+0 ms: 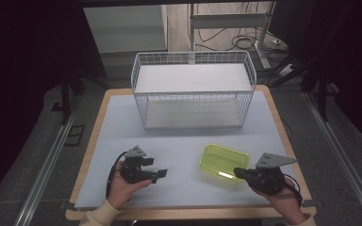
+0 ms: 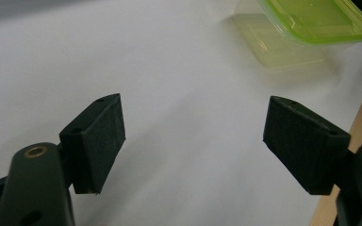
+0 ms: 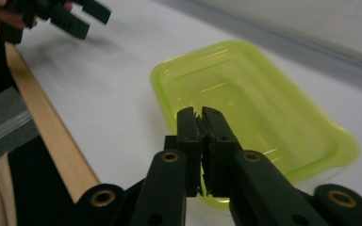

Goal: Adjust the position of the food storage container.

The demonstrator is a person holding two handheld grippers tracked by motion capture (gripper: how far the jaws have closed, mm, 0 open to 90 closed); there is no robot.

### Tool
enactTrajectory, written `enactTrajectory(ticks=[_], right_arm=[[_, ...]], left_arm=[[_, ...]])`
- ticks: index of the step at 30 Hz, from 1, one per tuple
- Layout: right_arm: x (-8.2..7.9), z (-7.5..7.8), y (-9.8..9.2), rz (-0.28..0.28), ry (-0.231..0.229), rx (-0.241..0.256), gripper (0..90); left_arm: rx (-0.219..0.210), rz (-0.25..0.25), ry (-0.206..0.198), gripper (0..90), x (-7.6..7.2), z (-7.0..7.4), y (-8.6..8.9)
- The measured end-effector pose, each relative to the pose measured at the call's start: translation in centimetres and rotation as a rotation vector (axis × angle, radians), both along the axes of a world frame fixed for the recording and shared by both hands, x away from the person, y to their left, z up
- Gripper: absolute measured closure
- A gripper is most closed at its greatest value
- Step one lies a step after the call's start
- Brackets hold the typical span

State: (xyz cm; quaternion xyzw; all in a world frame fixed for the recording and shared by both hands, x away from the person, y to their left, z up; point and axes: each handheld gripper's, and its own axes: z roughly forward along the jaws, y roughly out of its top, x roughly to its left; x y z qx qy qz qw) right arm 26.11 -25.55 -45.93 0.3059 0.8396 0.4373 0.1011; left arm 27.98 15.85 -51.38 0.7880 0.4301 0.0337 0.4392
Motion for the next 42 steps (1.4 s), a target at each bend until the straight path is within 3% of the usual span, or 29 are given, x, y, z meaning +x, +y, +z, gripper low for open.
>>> enactTrajectory(ticks=[6,16,25,42], right_arm=[[-0.3,-1.0,1.1,0.045,0.038,-0.053,90.0],[-0.5,-2.3,1.8,0.074,0.073,-0.126,90.0],[-0.4,-3.0,1.7,0.061,0.099,-0.172,90.0],[0.0,-3.2,1.0,0.032,0.11,-0.197,90.0]], left_arm=[[-0.001,-0.001,0.001,21.3,0.0,0.0,0.0],[0.005,-0.006,0.003,21.4,-0.1,-0.1,-0.1],[0.006,-0.01,0.005,21.3,0.0,-0.2,-0.1],[0.003,-0.01,0.013,21.3,0.0,-0.3,-0.1]])
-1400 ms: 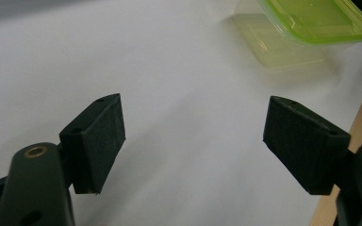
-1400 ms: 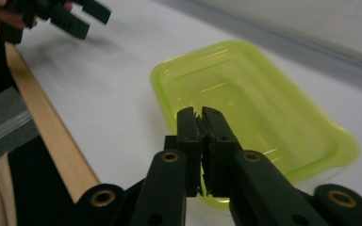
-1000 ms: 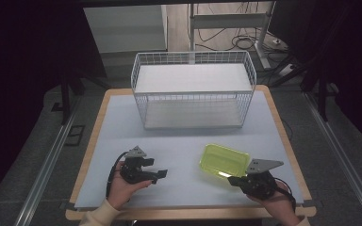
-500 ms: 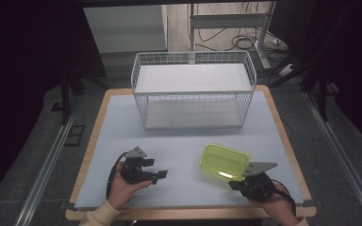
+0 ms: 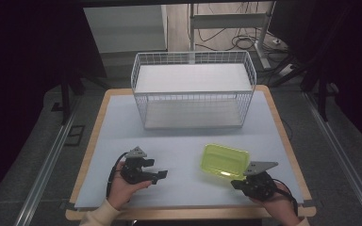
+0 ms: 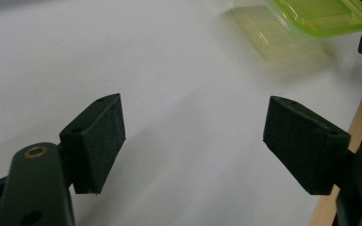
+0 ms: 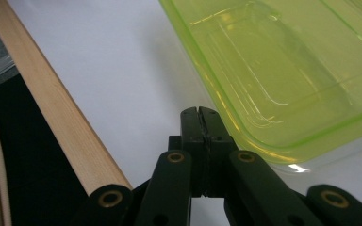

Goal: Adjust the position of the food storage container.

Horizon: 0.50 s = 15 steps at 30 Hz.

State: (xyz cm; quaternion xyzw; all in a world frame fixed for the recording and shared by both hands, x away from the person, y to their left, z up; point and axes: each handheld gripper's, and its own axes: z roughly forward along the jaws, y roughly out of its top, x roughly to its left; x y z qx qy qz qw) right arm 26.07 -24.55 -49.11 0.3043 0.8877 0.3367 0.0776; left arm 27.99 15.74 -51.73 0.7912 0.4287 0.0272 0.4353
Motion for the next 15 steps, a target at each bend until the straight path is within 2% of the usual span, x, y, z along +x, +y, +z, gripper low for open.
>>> enactTrajectory(ticks=[8,15], right_arm=[[0.9,0.0,-1.5,-0.066,-0.018,0.01,90.0],[1.3,0.0,-2.2,-0.1,-0.02,0.018,90.0]], left_arm=[[-0.001,-0.002,0.002,21.3,0.0,0.0,0.0],[0.0,-0.005,0.005,21.3,0.1,-0.1,0.0]])
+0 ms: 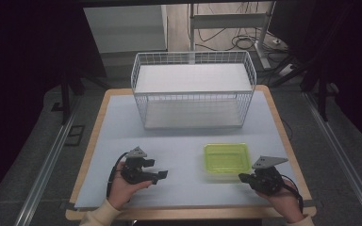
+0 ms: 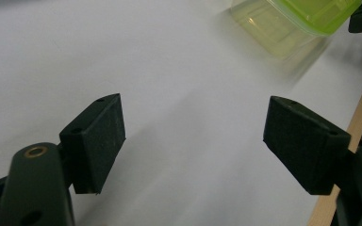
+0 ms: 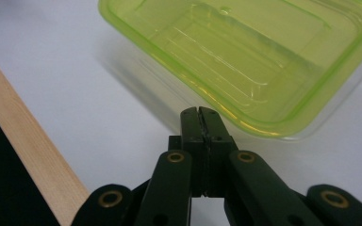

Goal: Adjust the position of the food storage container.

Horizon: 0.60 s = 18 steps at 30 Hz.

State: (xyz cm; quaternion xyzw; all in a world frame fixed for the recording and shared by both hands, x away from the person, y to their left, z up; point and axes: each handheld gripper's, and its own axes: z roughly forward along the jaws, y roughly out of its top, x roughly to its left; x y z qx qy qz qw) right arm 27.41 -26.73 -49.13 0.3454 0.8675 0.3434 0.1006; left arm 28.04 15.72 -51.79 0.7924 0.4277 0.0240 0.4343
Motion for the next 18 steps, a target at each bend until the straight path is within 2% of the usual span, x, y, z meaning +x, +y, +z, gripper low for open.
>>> enactTrajectory(ticks=[5,6,9,13,14,15,17,18], right_arm=[[-0.1,0.0,0.0,0.008,0.006,0.009,90.0],[-0.3,0.4,0.3,0.022,-0.005,0.02,90.0],[-0.4,1.5,0.2,0.018,-0.035,0.047,90.0],[0.5,3.9,-0.5,-0.035,-0.095,0.073,90.0],[0.5,3.9,-0.5,-0.035,-0.095,0.073,90.0],[1.3,5.1,-0.8,-0.06,-0.114,0.073,90.0],[1.9,5.6,-0.9,-0.077,-0.124,0.067,90.0],[3.0,6.3,-1.1,-0.117,-0.14,0.048,90.0]], left_arm=[[-0.003,0.002,0.0,21.3,0.0,0.0,0.0],[-0.003,0.003,0.0,21.3,0.0,0.0,0.1],[-0.008,0.004,0.002,21.3,0.0,0.0,0.1],[-0.019,0.009,0.005,21.4,0.1,0.2,0.1],[-0.02,0.01,0.004,21.4,0.1,0.2,0.2],[-0.018,0.014,0.005,21.4,0.2,0.2,0.3],[-0.016,0.014,0.004,21.4,0.2,0.1,0.3],[-0.014,0.016,0.003,21.4,0.2,0.1,0.4]])
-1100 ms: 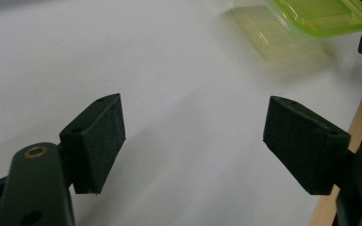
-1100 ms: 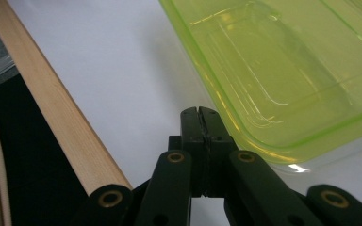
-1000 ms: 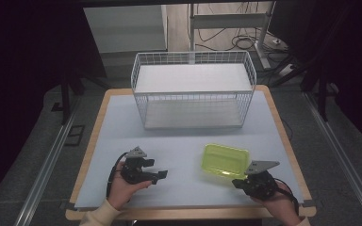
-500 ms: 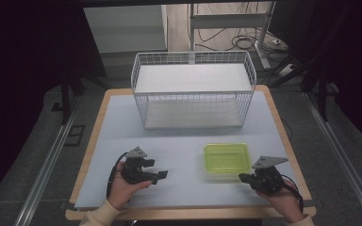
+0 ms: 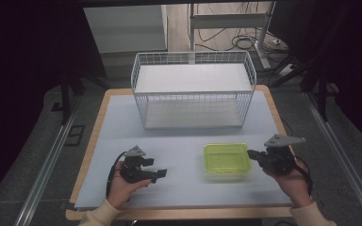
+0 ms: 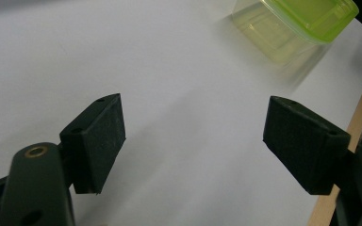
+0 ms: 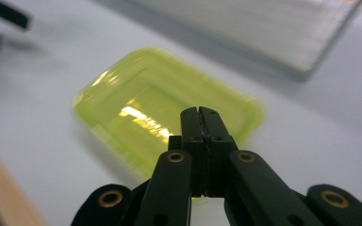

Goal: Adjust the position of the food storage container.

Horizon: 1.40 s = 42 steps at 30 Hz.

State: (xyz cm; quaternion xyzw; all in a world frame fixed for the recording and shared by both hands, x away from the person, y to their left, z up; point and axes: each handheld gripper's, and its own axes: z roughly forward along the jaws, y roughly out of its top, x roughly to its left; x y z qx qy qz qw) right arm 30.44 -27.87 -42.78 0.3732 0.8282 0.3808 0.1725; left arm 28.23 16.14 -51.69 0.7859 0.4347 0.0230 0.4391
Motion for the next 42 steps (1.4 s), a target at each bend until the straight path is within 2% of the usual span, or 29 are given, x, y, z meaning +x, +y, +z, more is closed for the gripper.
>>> enactTrajectory(ticks=[1,3,5,6,8,9,12,14,18,25,30,37,42], right_arm=[[0.0,0.0,0.0,0.0,0.0,0.0,90.0],[1.5,0.4,-0.3,-0.044,-0.006,0.002,90.0],[2.0,0.2,-0.5,-0.06,-0.014,0.012,90.0],[2.5,-0.5,-0.8,-0.076,-0.001,-0.005,90.0],[2.6,-0.8,-0.9,-0.083,0.0,-0.02,90.0],[2.8,-1.7,-1.8,-0.108,0.024,-0.009,90.0],[2.9,-2.3,-2.5,-0.128,0.041,-0.002,90.0],[3.0,-3.2,-3.0,-0.145,0.067,-0.015,90.0],[3.1,-4.1,-2.6,-0.136,0.092,-0.046,90.0],[3.1,-4.8,-1.2,-0.106,0.101,-0.109,90.0],[3.0,-5.0,-0.9,-0.096,0.108,-0.112,90.0],[2.7,-4.7,-0.5,-0.104,0.107,-0.128,90.0],[2.7,-4.9,-0.5,-0.111,0.124,-0.148,90.0]], left_arm=[[0.0,0.0,0.0,21.4,0.0,0.0,0.0],[0.002,0.003,-0.001,21.4,0.0,0.0,0.1],[0.002,0.011,0.0,21.4,0.0,-0.1,0.2],[0.002,0.014,-0.002,21.4,0.0,-0.2,0.2],[0.008,0.016,-0.002,21.4,0.1,-0.3,0.2],[0.014,0.016,0.002,21.4,0.1,-0.4,0.3],[0.019,0.015,0.002,21.4,0.2,-0.5,0.2],[0.022,0.015,-0.002,21.4,0.1,-0.4,0.1],[0.022,0.014,-0.005,21.4,0.1,-0.4,0.1],[0.02,0.012,-0.002,21.4,0.1,-0.5,0.3],[0.023,0.006,-0.003,21.3,0.1,-0.5,0.1],[0.025,0.005,-0.003,21.3,0.1,-0.5,0.1],[0.023,0.007,0.001,21.3,0.0,-0.6,0.1]])
